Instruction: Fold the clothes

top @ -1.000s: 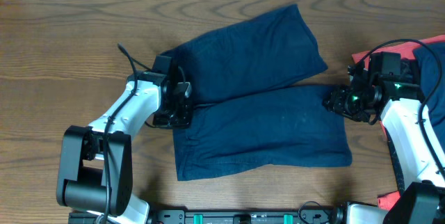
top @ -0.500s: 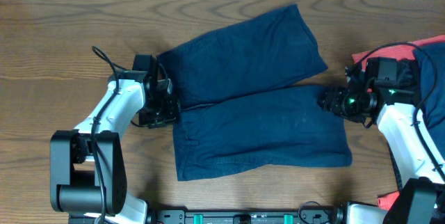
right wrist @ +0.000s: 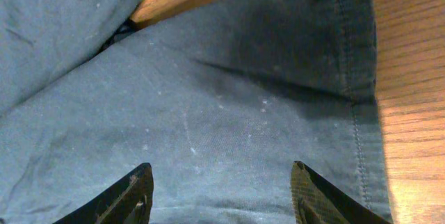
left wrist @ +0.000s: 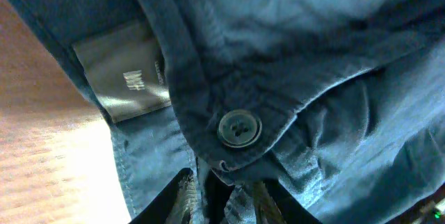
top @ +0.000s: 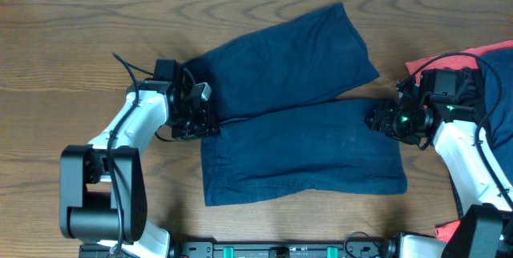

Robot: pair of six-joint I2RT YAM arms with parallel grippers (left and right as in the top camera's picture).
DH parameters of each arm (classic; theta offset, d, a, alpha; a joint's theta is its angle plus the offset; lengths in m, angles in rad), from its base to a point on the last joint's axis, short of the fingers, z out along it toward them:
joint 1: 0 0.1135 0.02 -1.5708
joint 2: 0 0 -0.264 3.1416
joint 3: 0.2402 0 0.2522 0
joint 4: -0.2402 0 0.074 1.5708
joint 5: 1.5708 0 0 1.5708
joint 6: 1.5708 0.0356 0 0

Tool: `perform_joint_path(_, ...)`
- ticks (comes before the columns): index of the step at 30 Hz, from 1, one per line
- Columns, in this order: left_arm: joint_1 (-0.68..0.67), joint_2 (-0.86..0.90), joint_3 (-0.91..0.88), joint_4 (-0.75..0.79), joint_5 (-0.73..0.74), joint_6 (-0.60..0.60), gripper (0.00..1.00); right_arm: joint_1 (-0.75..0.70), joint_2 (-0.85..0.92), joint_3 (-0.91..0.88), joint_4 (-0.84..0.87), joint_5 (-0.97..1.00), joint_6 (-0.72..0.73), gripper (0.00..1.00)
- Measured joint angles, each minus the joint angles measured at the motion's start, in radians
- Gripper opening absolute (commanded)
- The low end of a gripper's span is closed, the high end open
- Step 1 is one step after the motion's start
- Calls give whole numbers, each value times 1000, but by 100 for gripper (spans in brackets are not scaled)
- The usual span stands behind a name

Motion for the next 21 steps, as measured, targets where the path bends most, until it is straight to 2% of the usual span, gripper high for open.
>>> perform_joint_path(4, 7, 5, 0, -37, 9, 5, 40, 0, 0, 0, -4, 0, 0, 61)
perform_joint_path(8, 33, 5, 3, -60, 37, 8, 50, 0, 0, 0, -3, 0, 0, 61)
perform_joint_path(12, 93, 5, 17, -111, 57, 14, 51, 0, 0, 0, -5, 0, 0, 62)
perform_joint_path(17, 176, 5, 24, -66, 140, 14, 52, 0, 0, 0, -3, 0, 0, 62)
perform_joint_path(21, 156, 5, 24, -14, 187, 15, 56, 0, 0, 0, 2, 0, 0, 62)
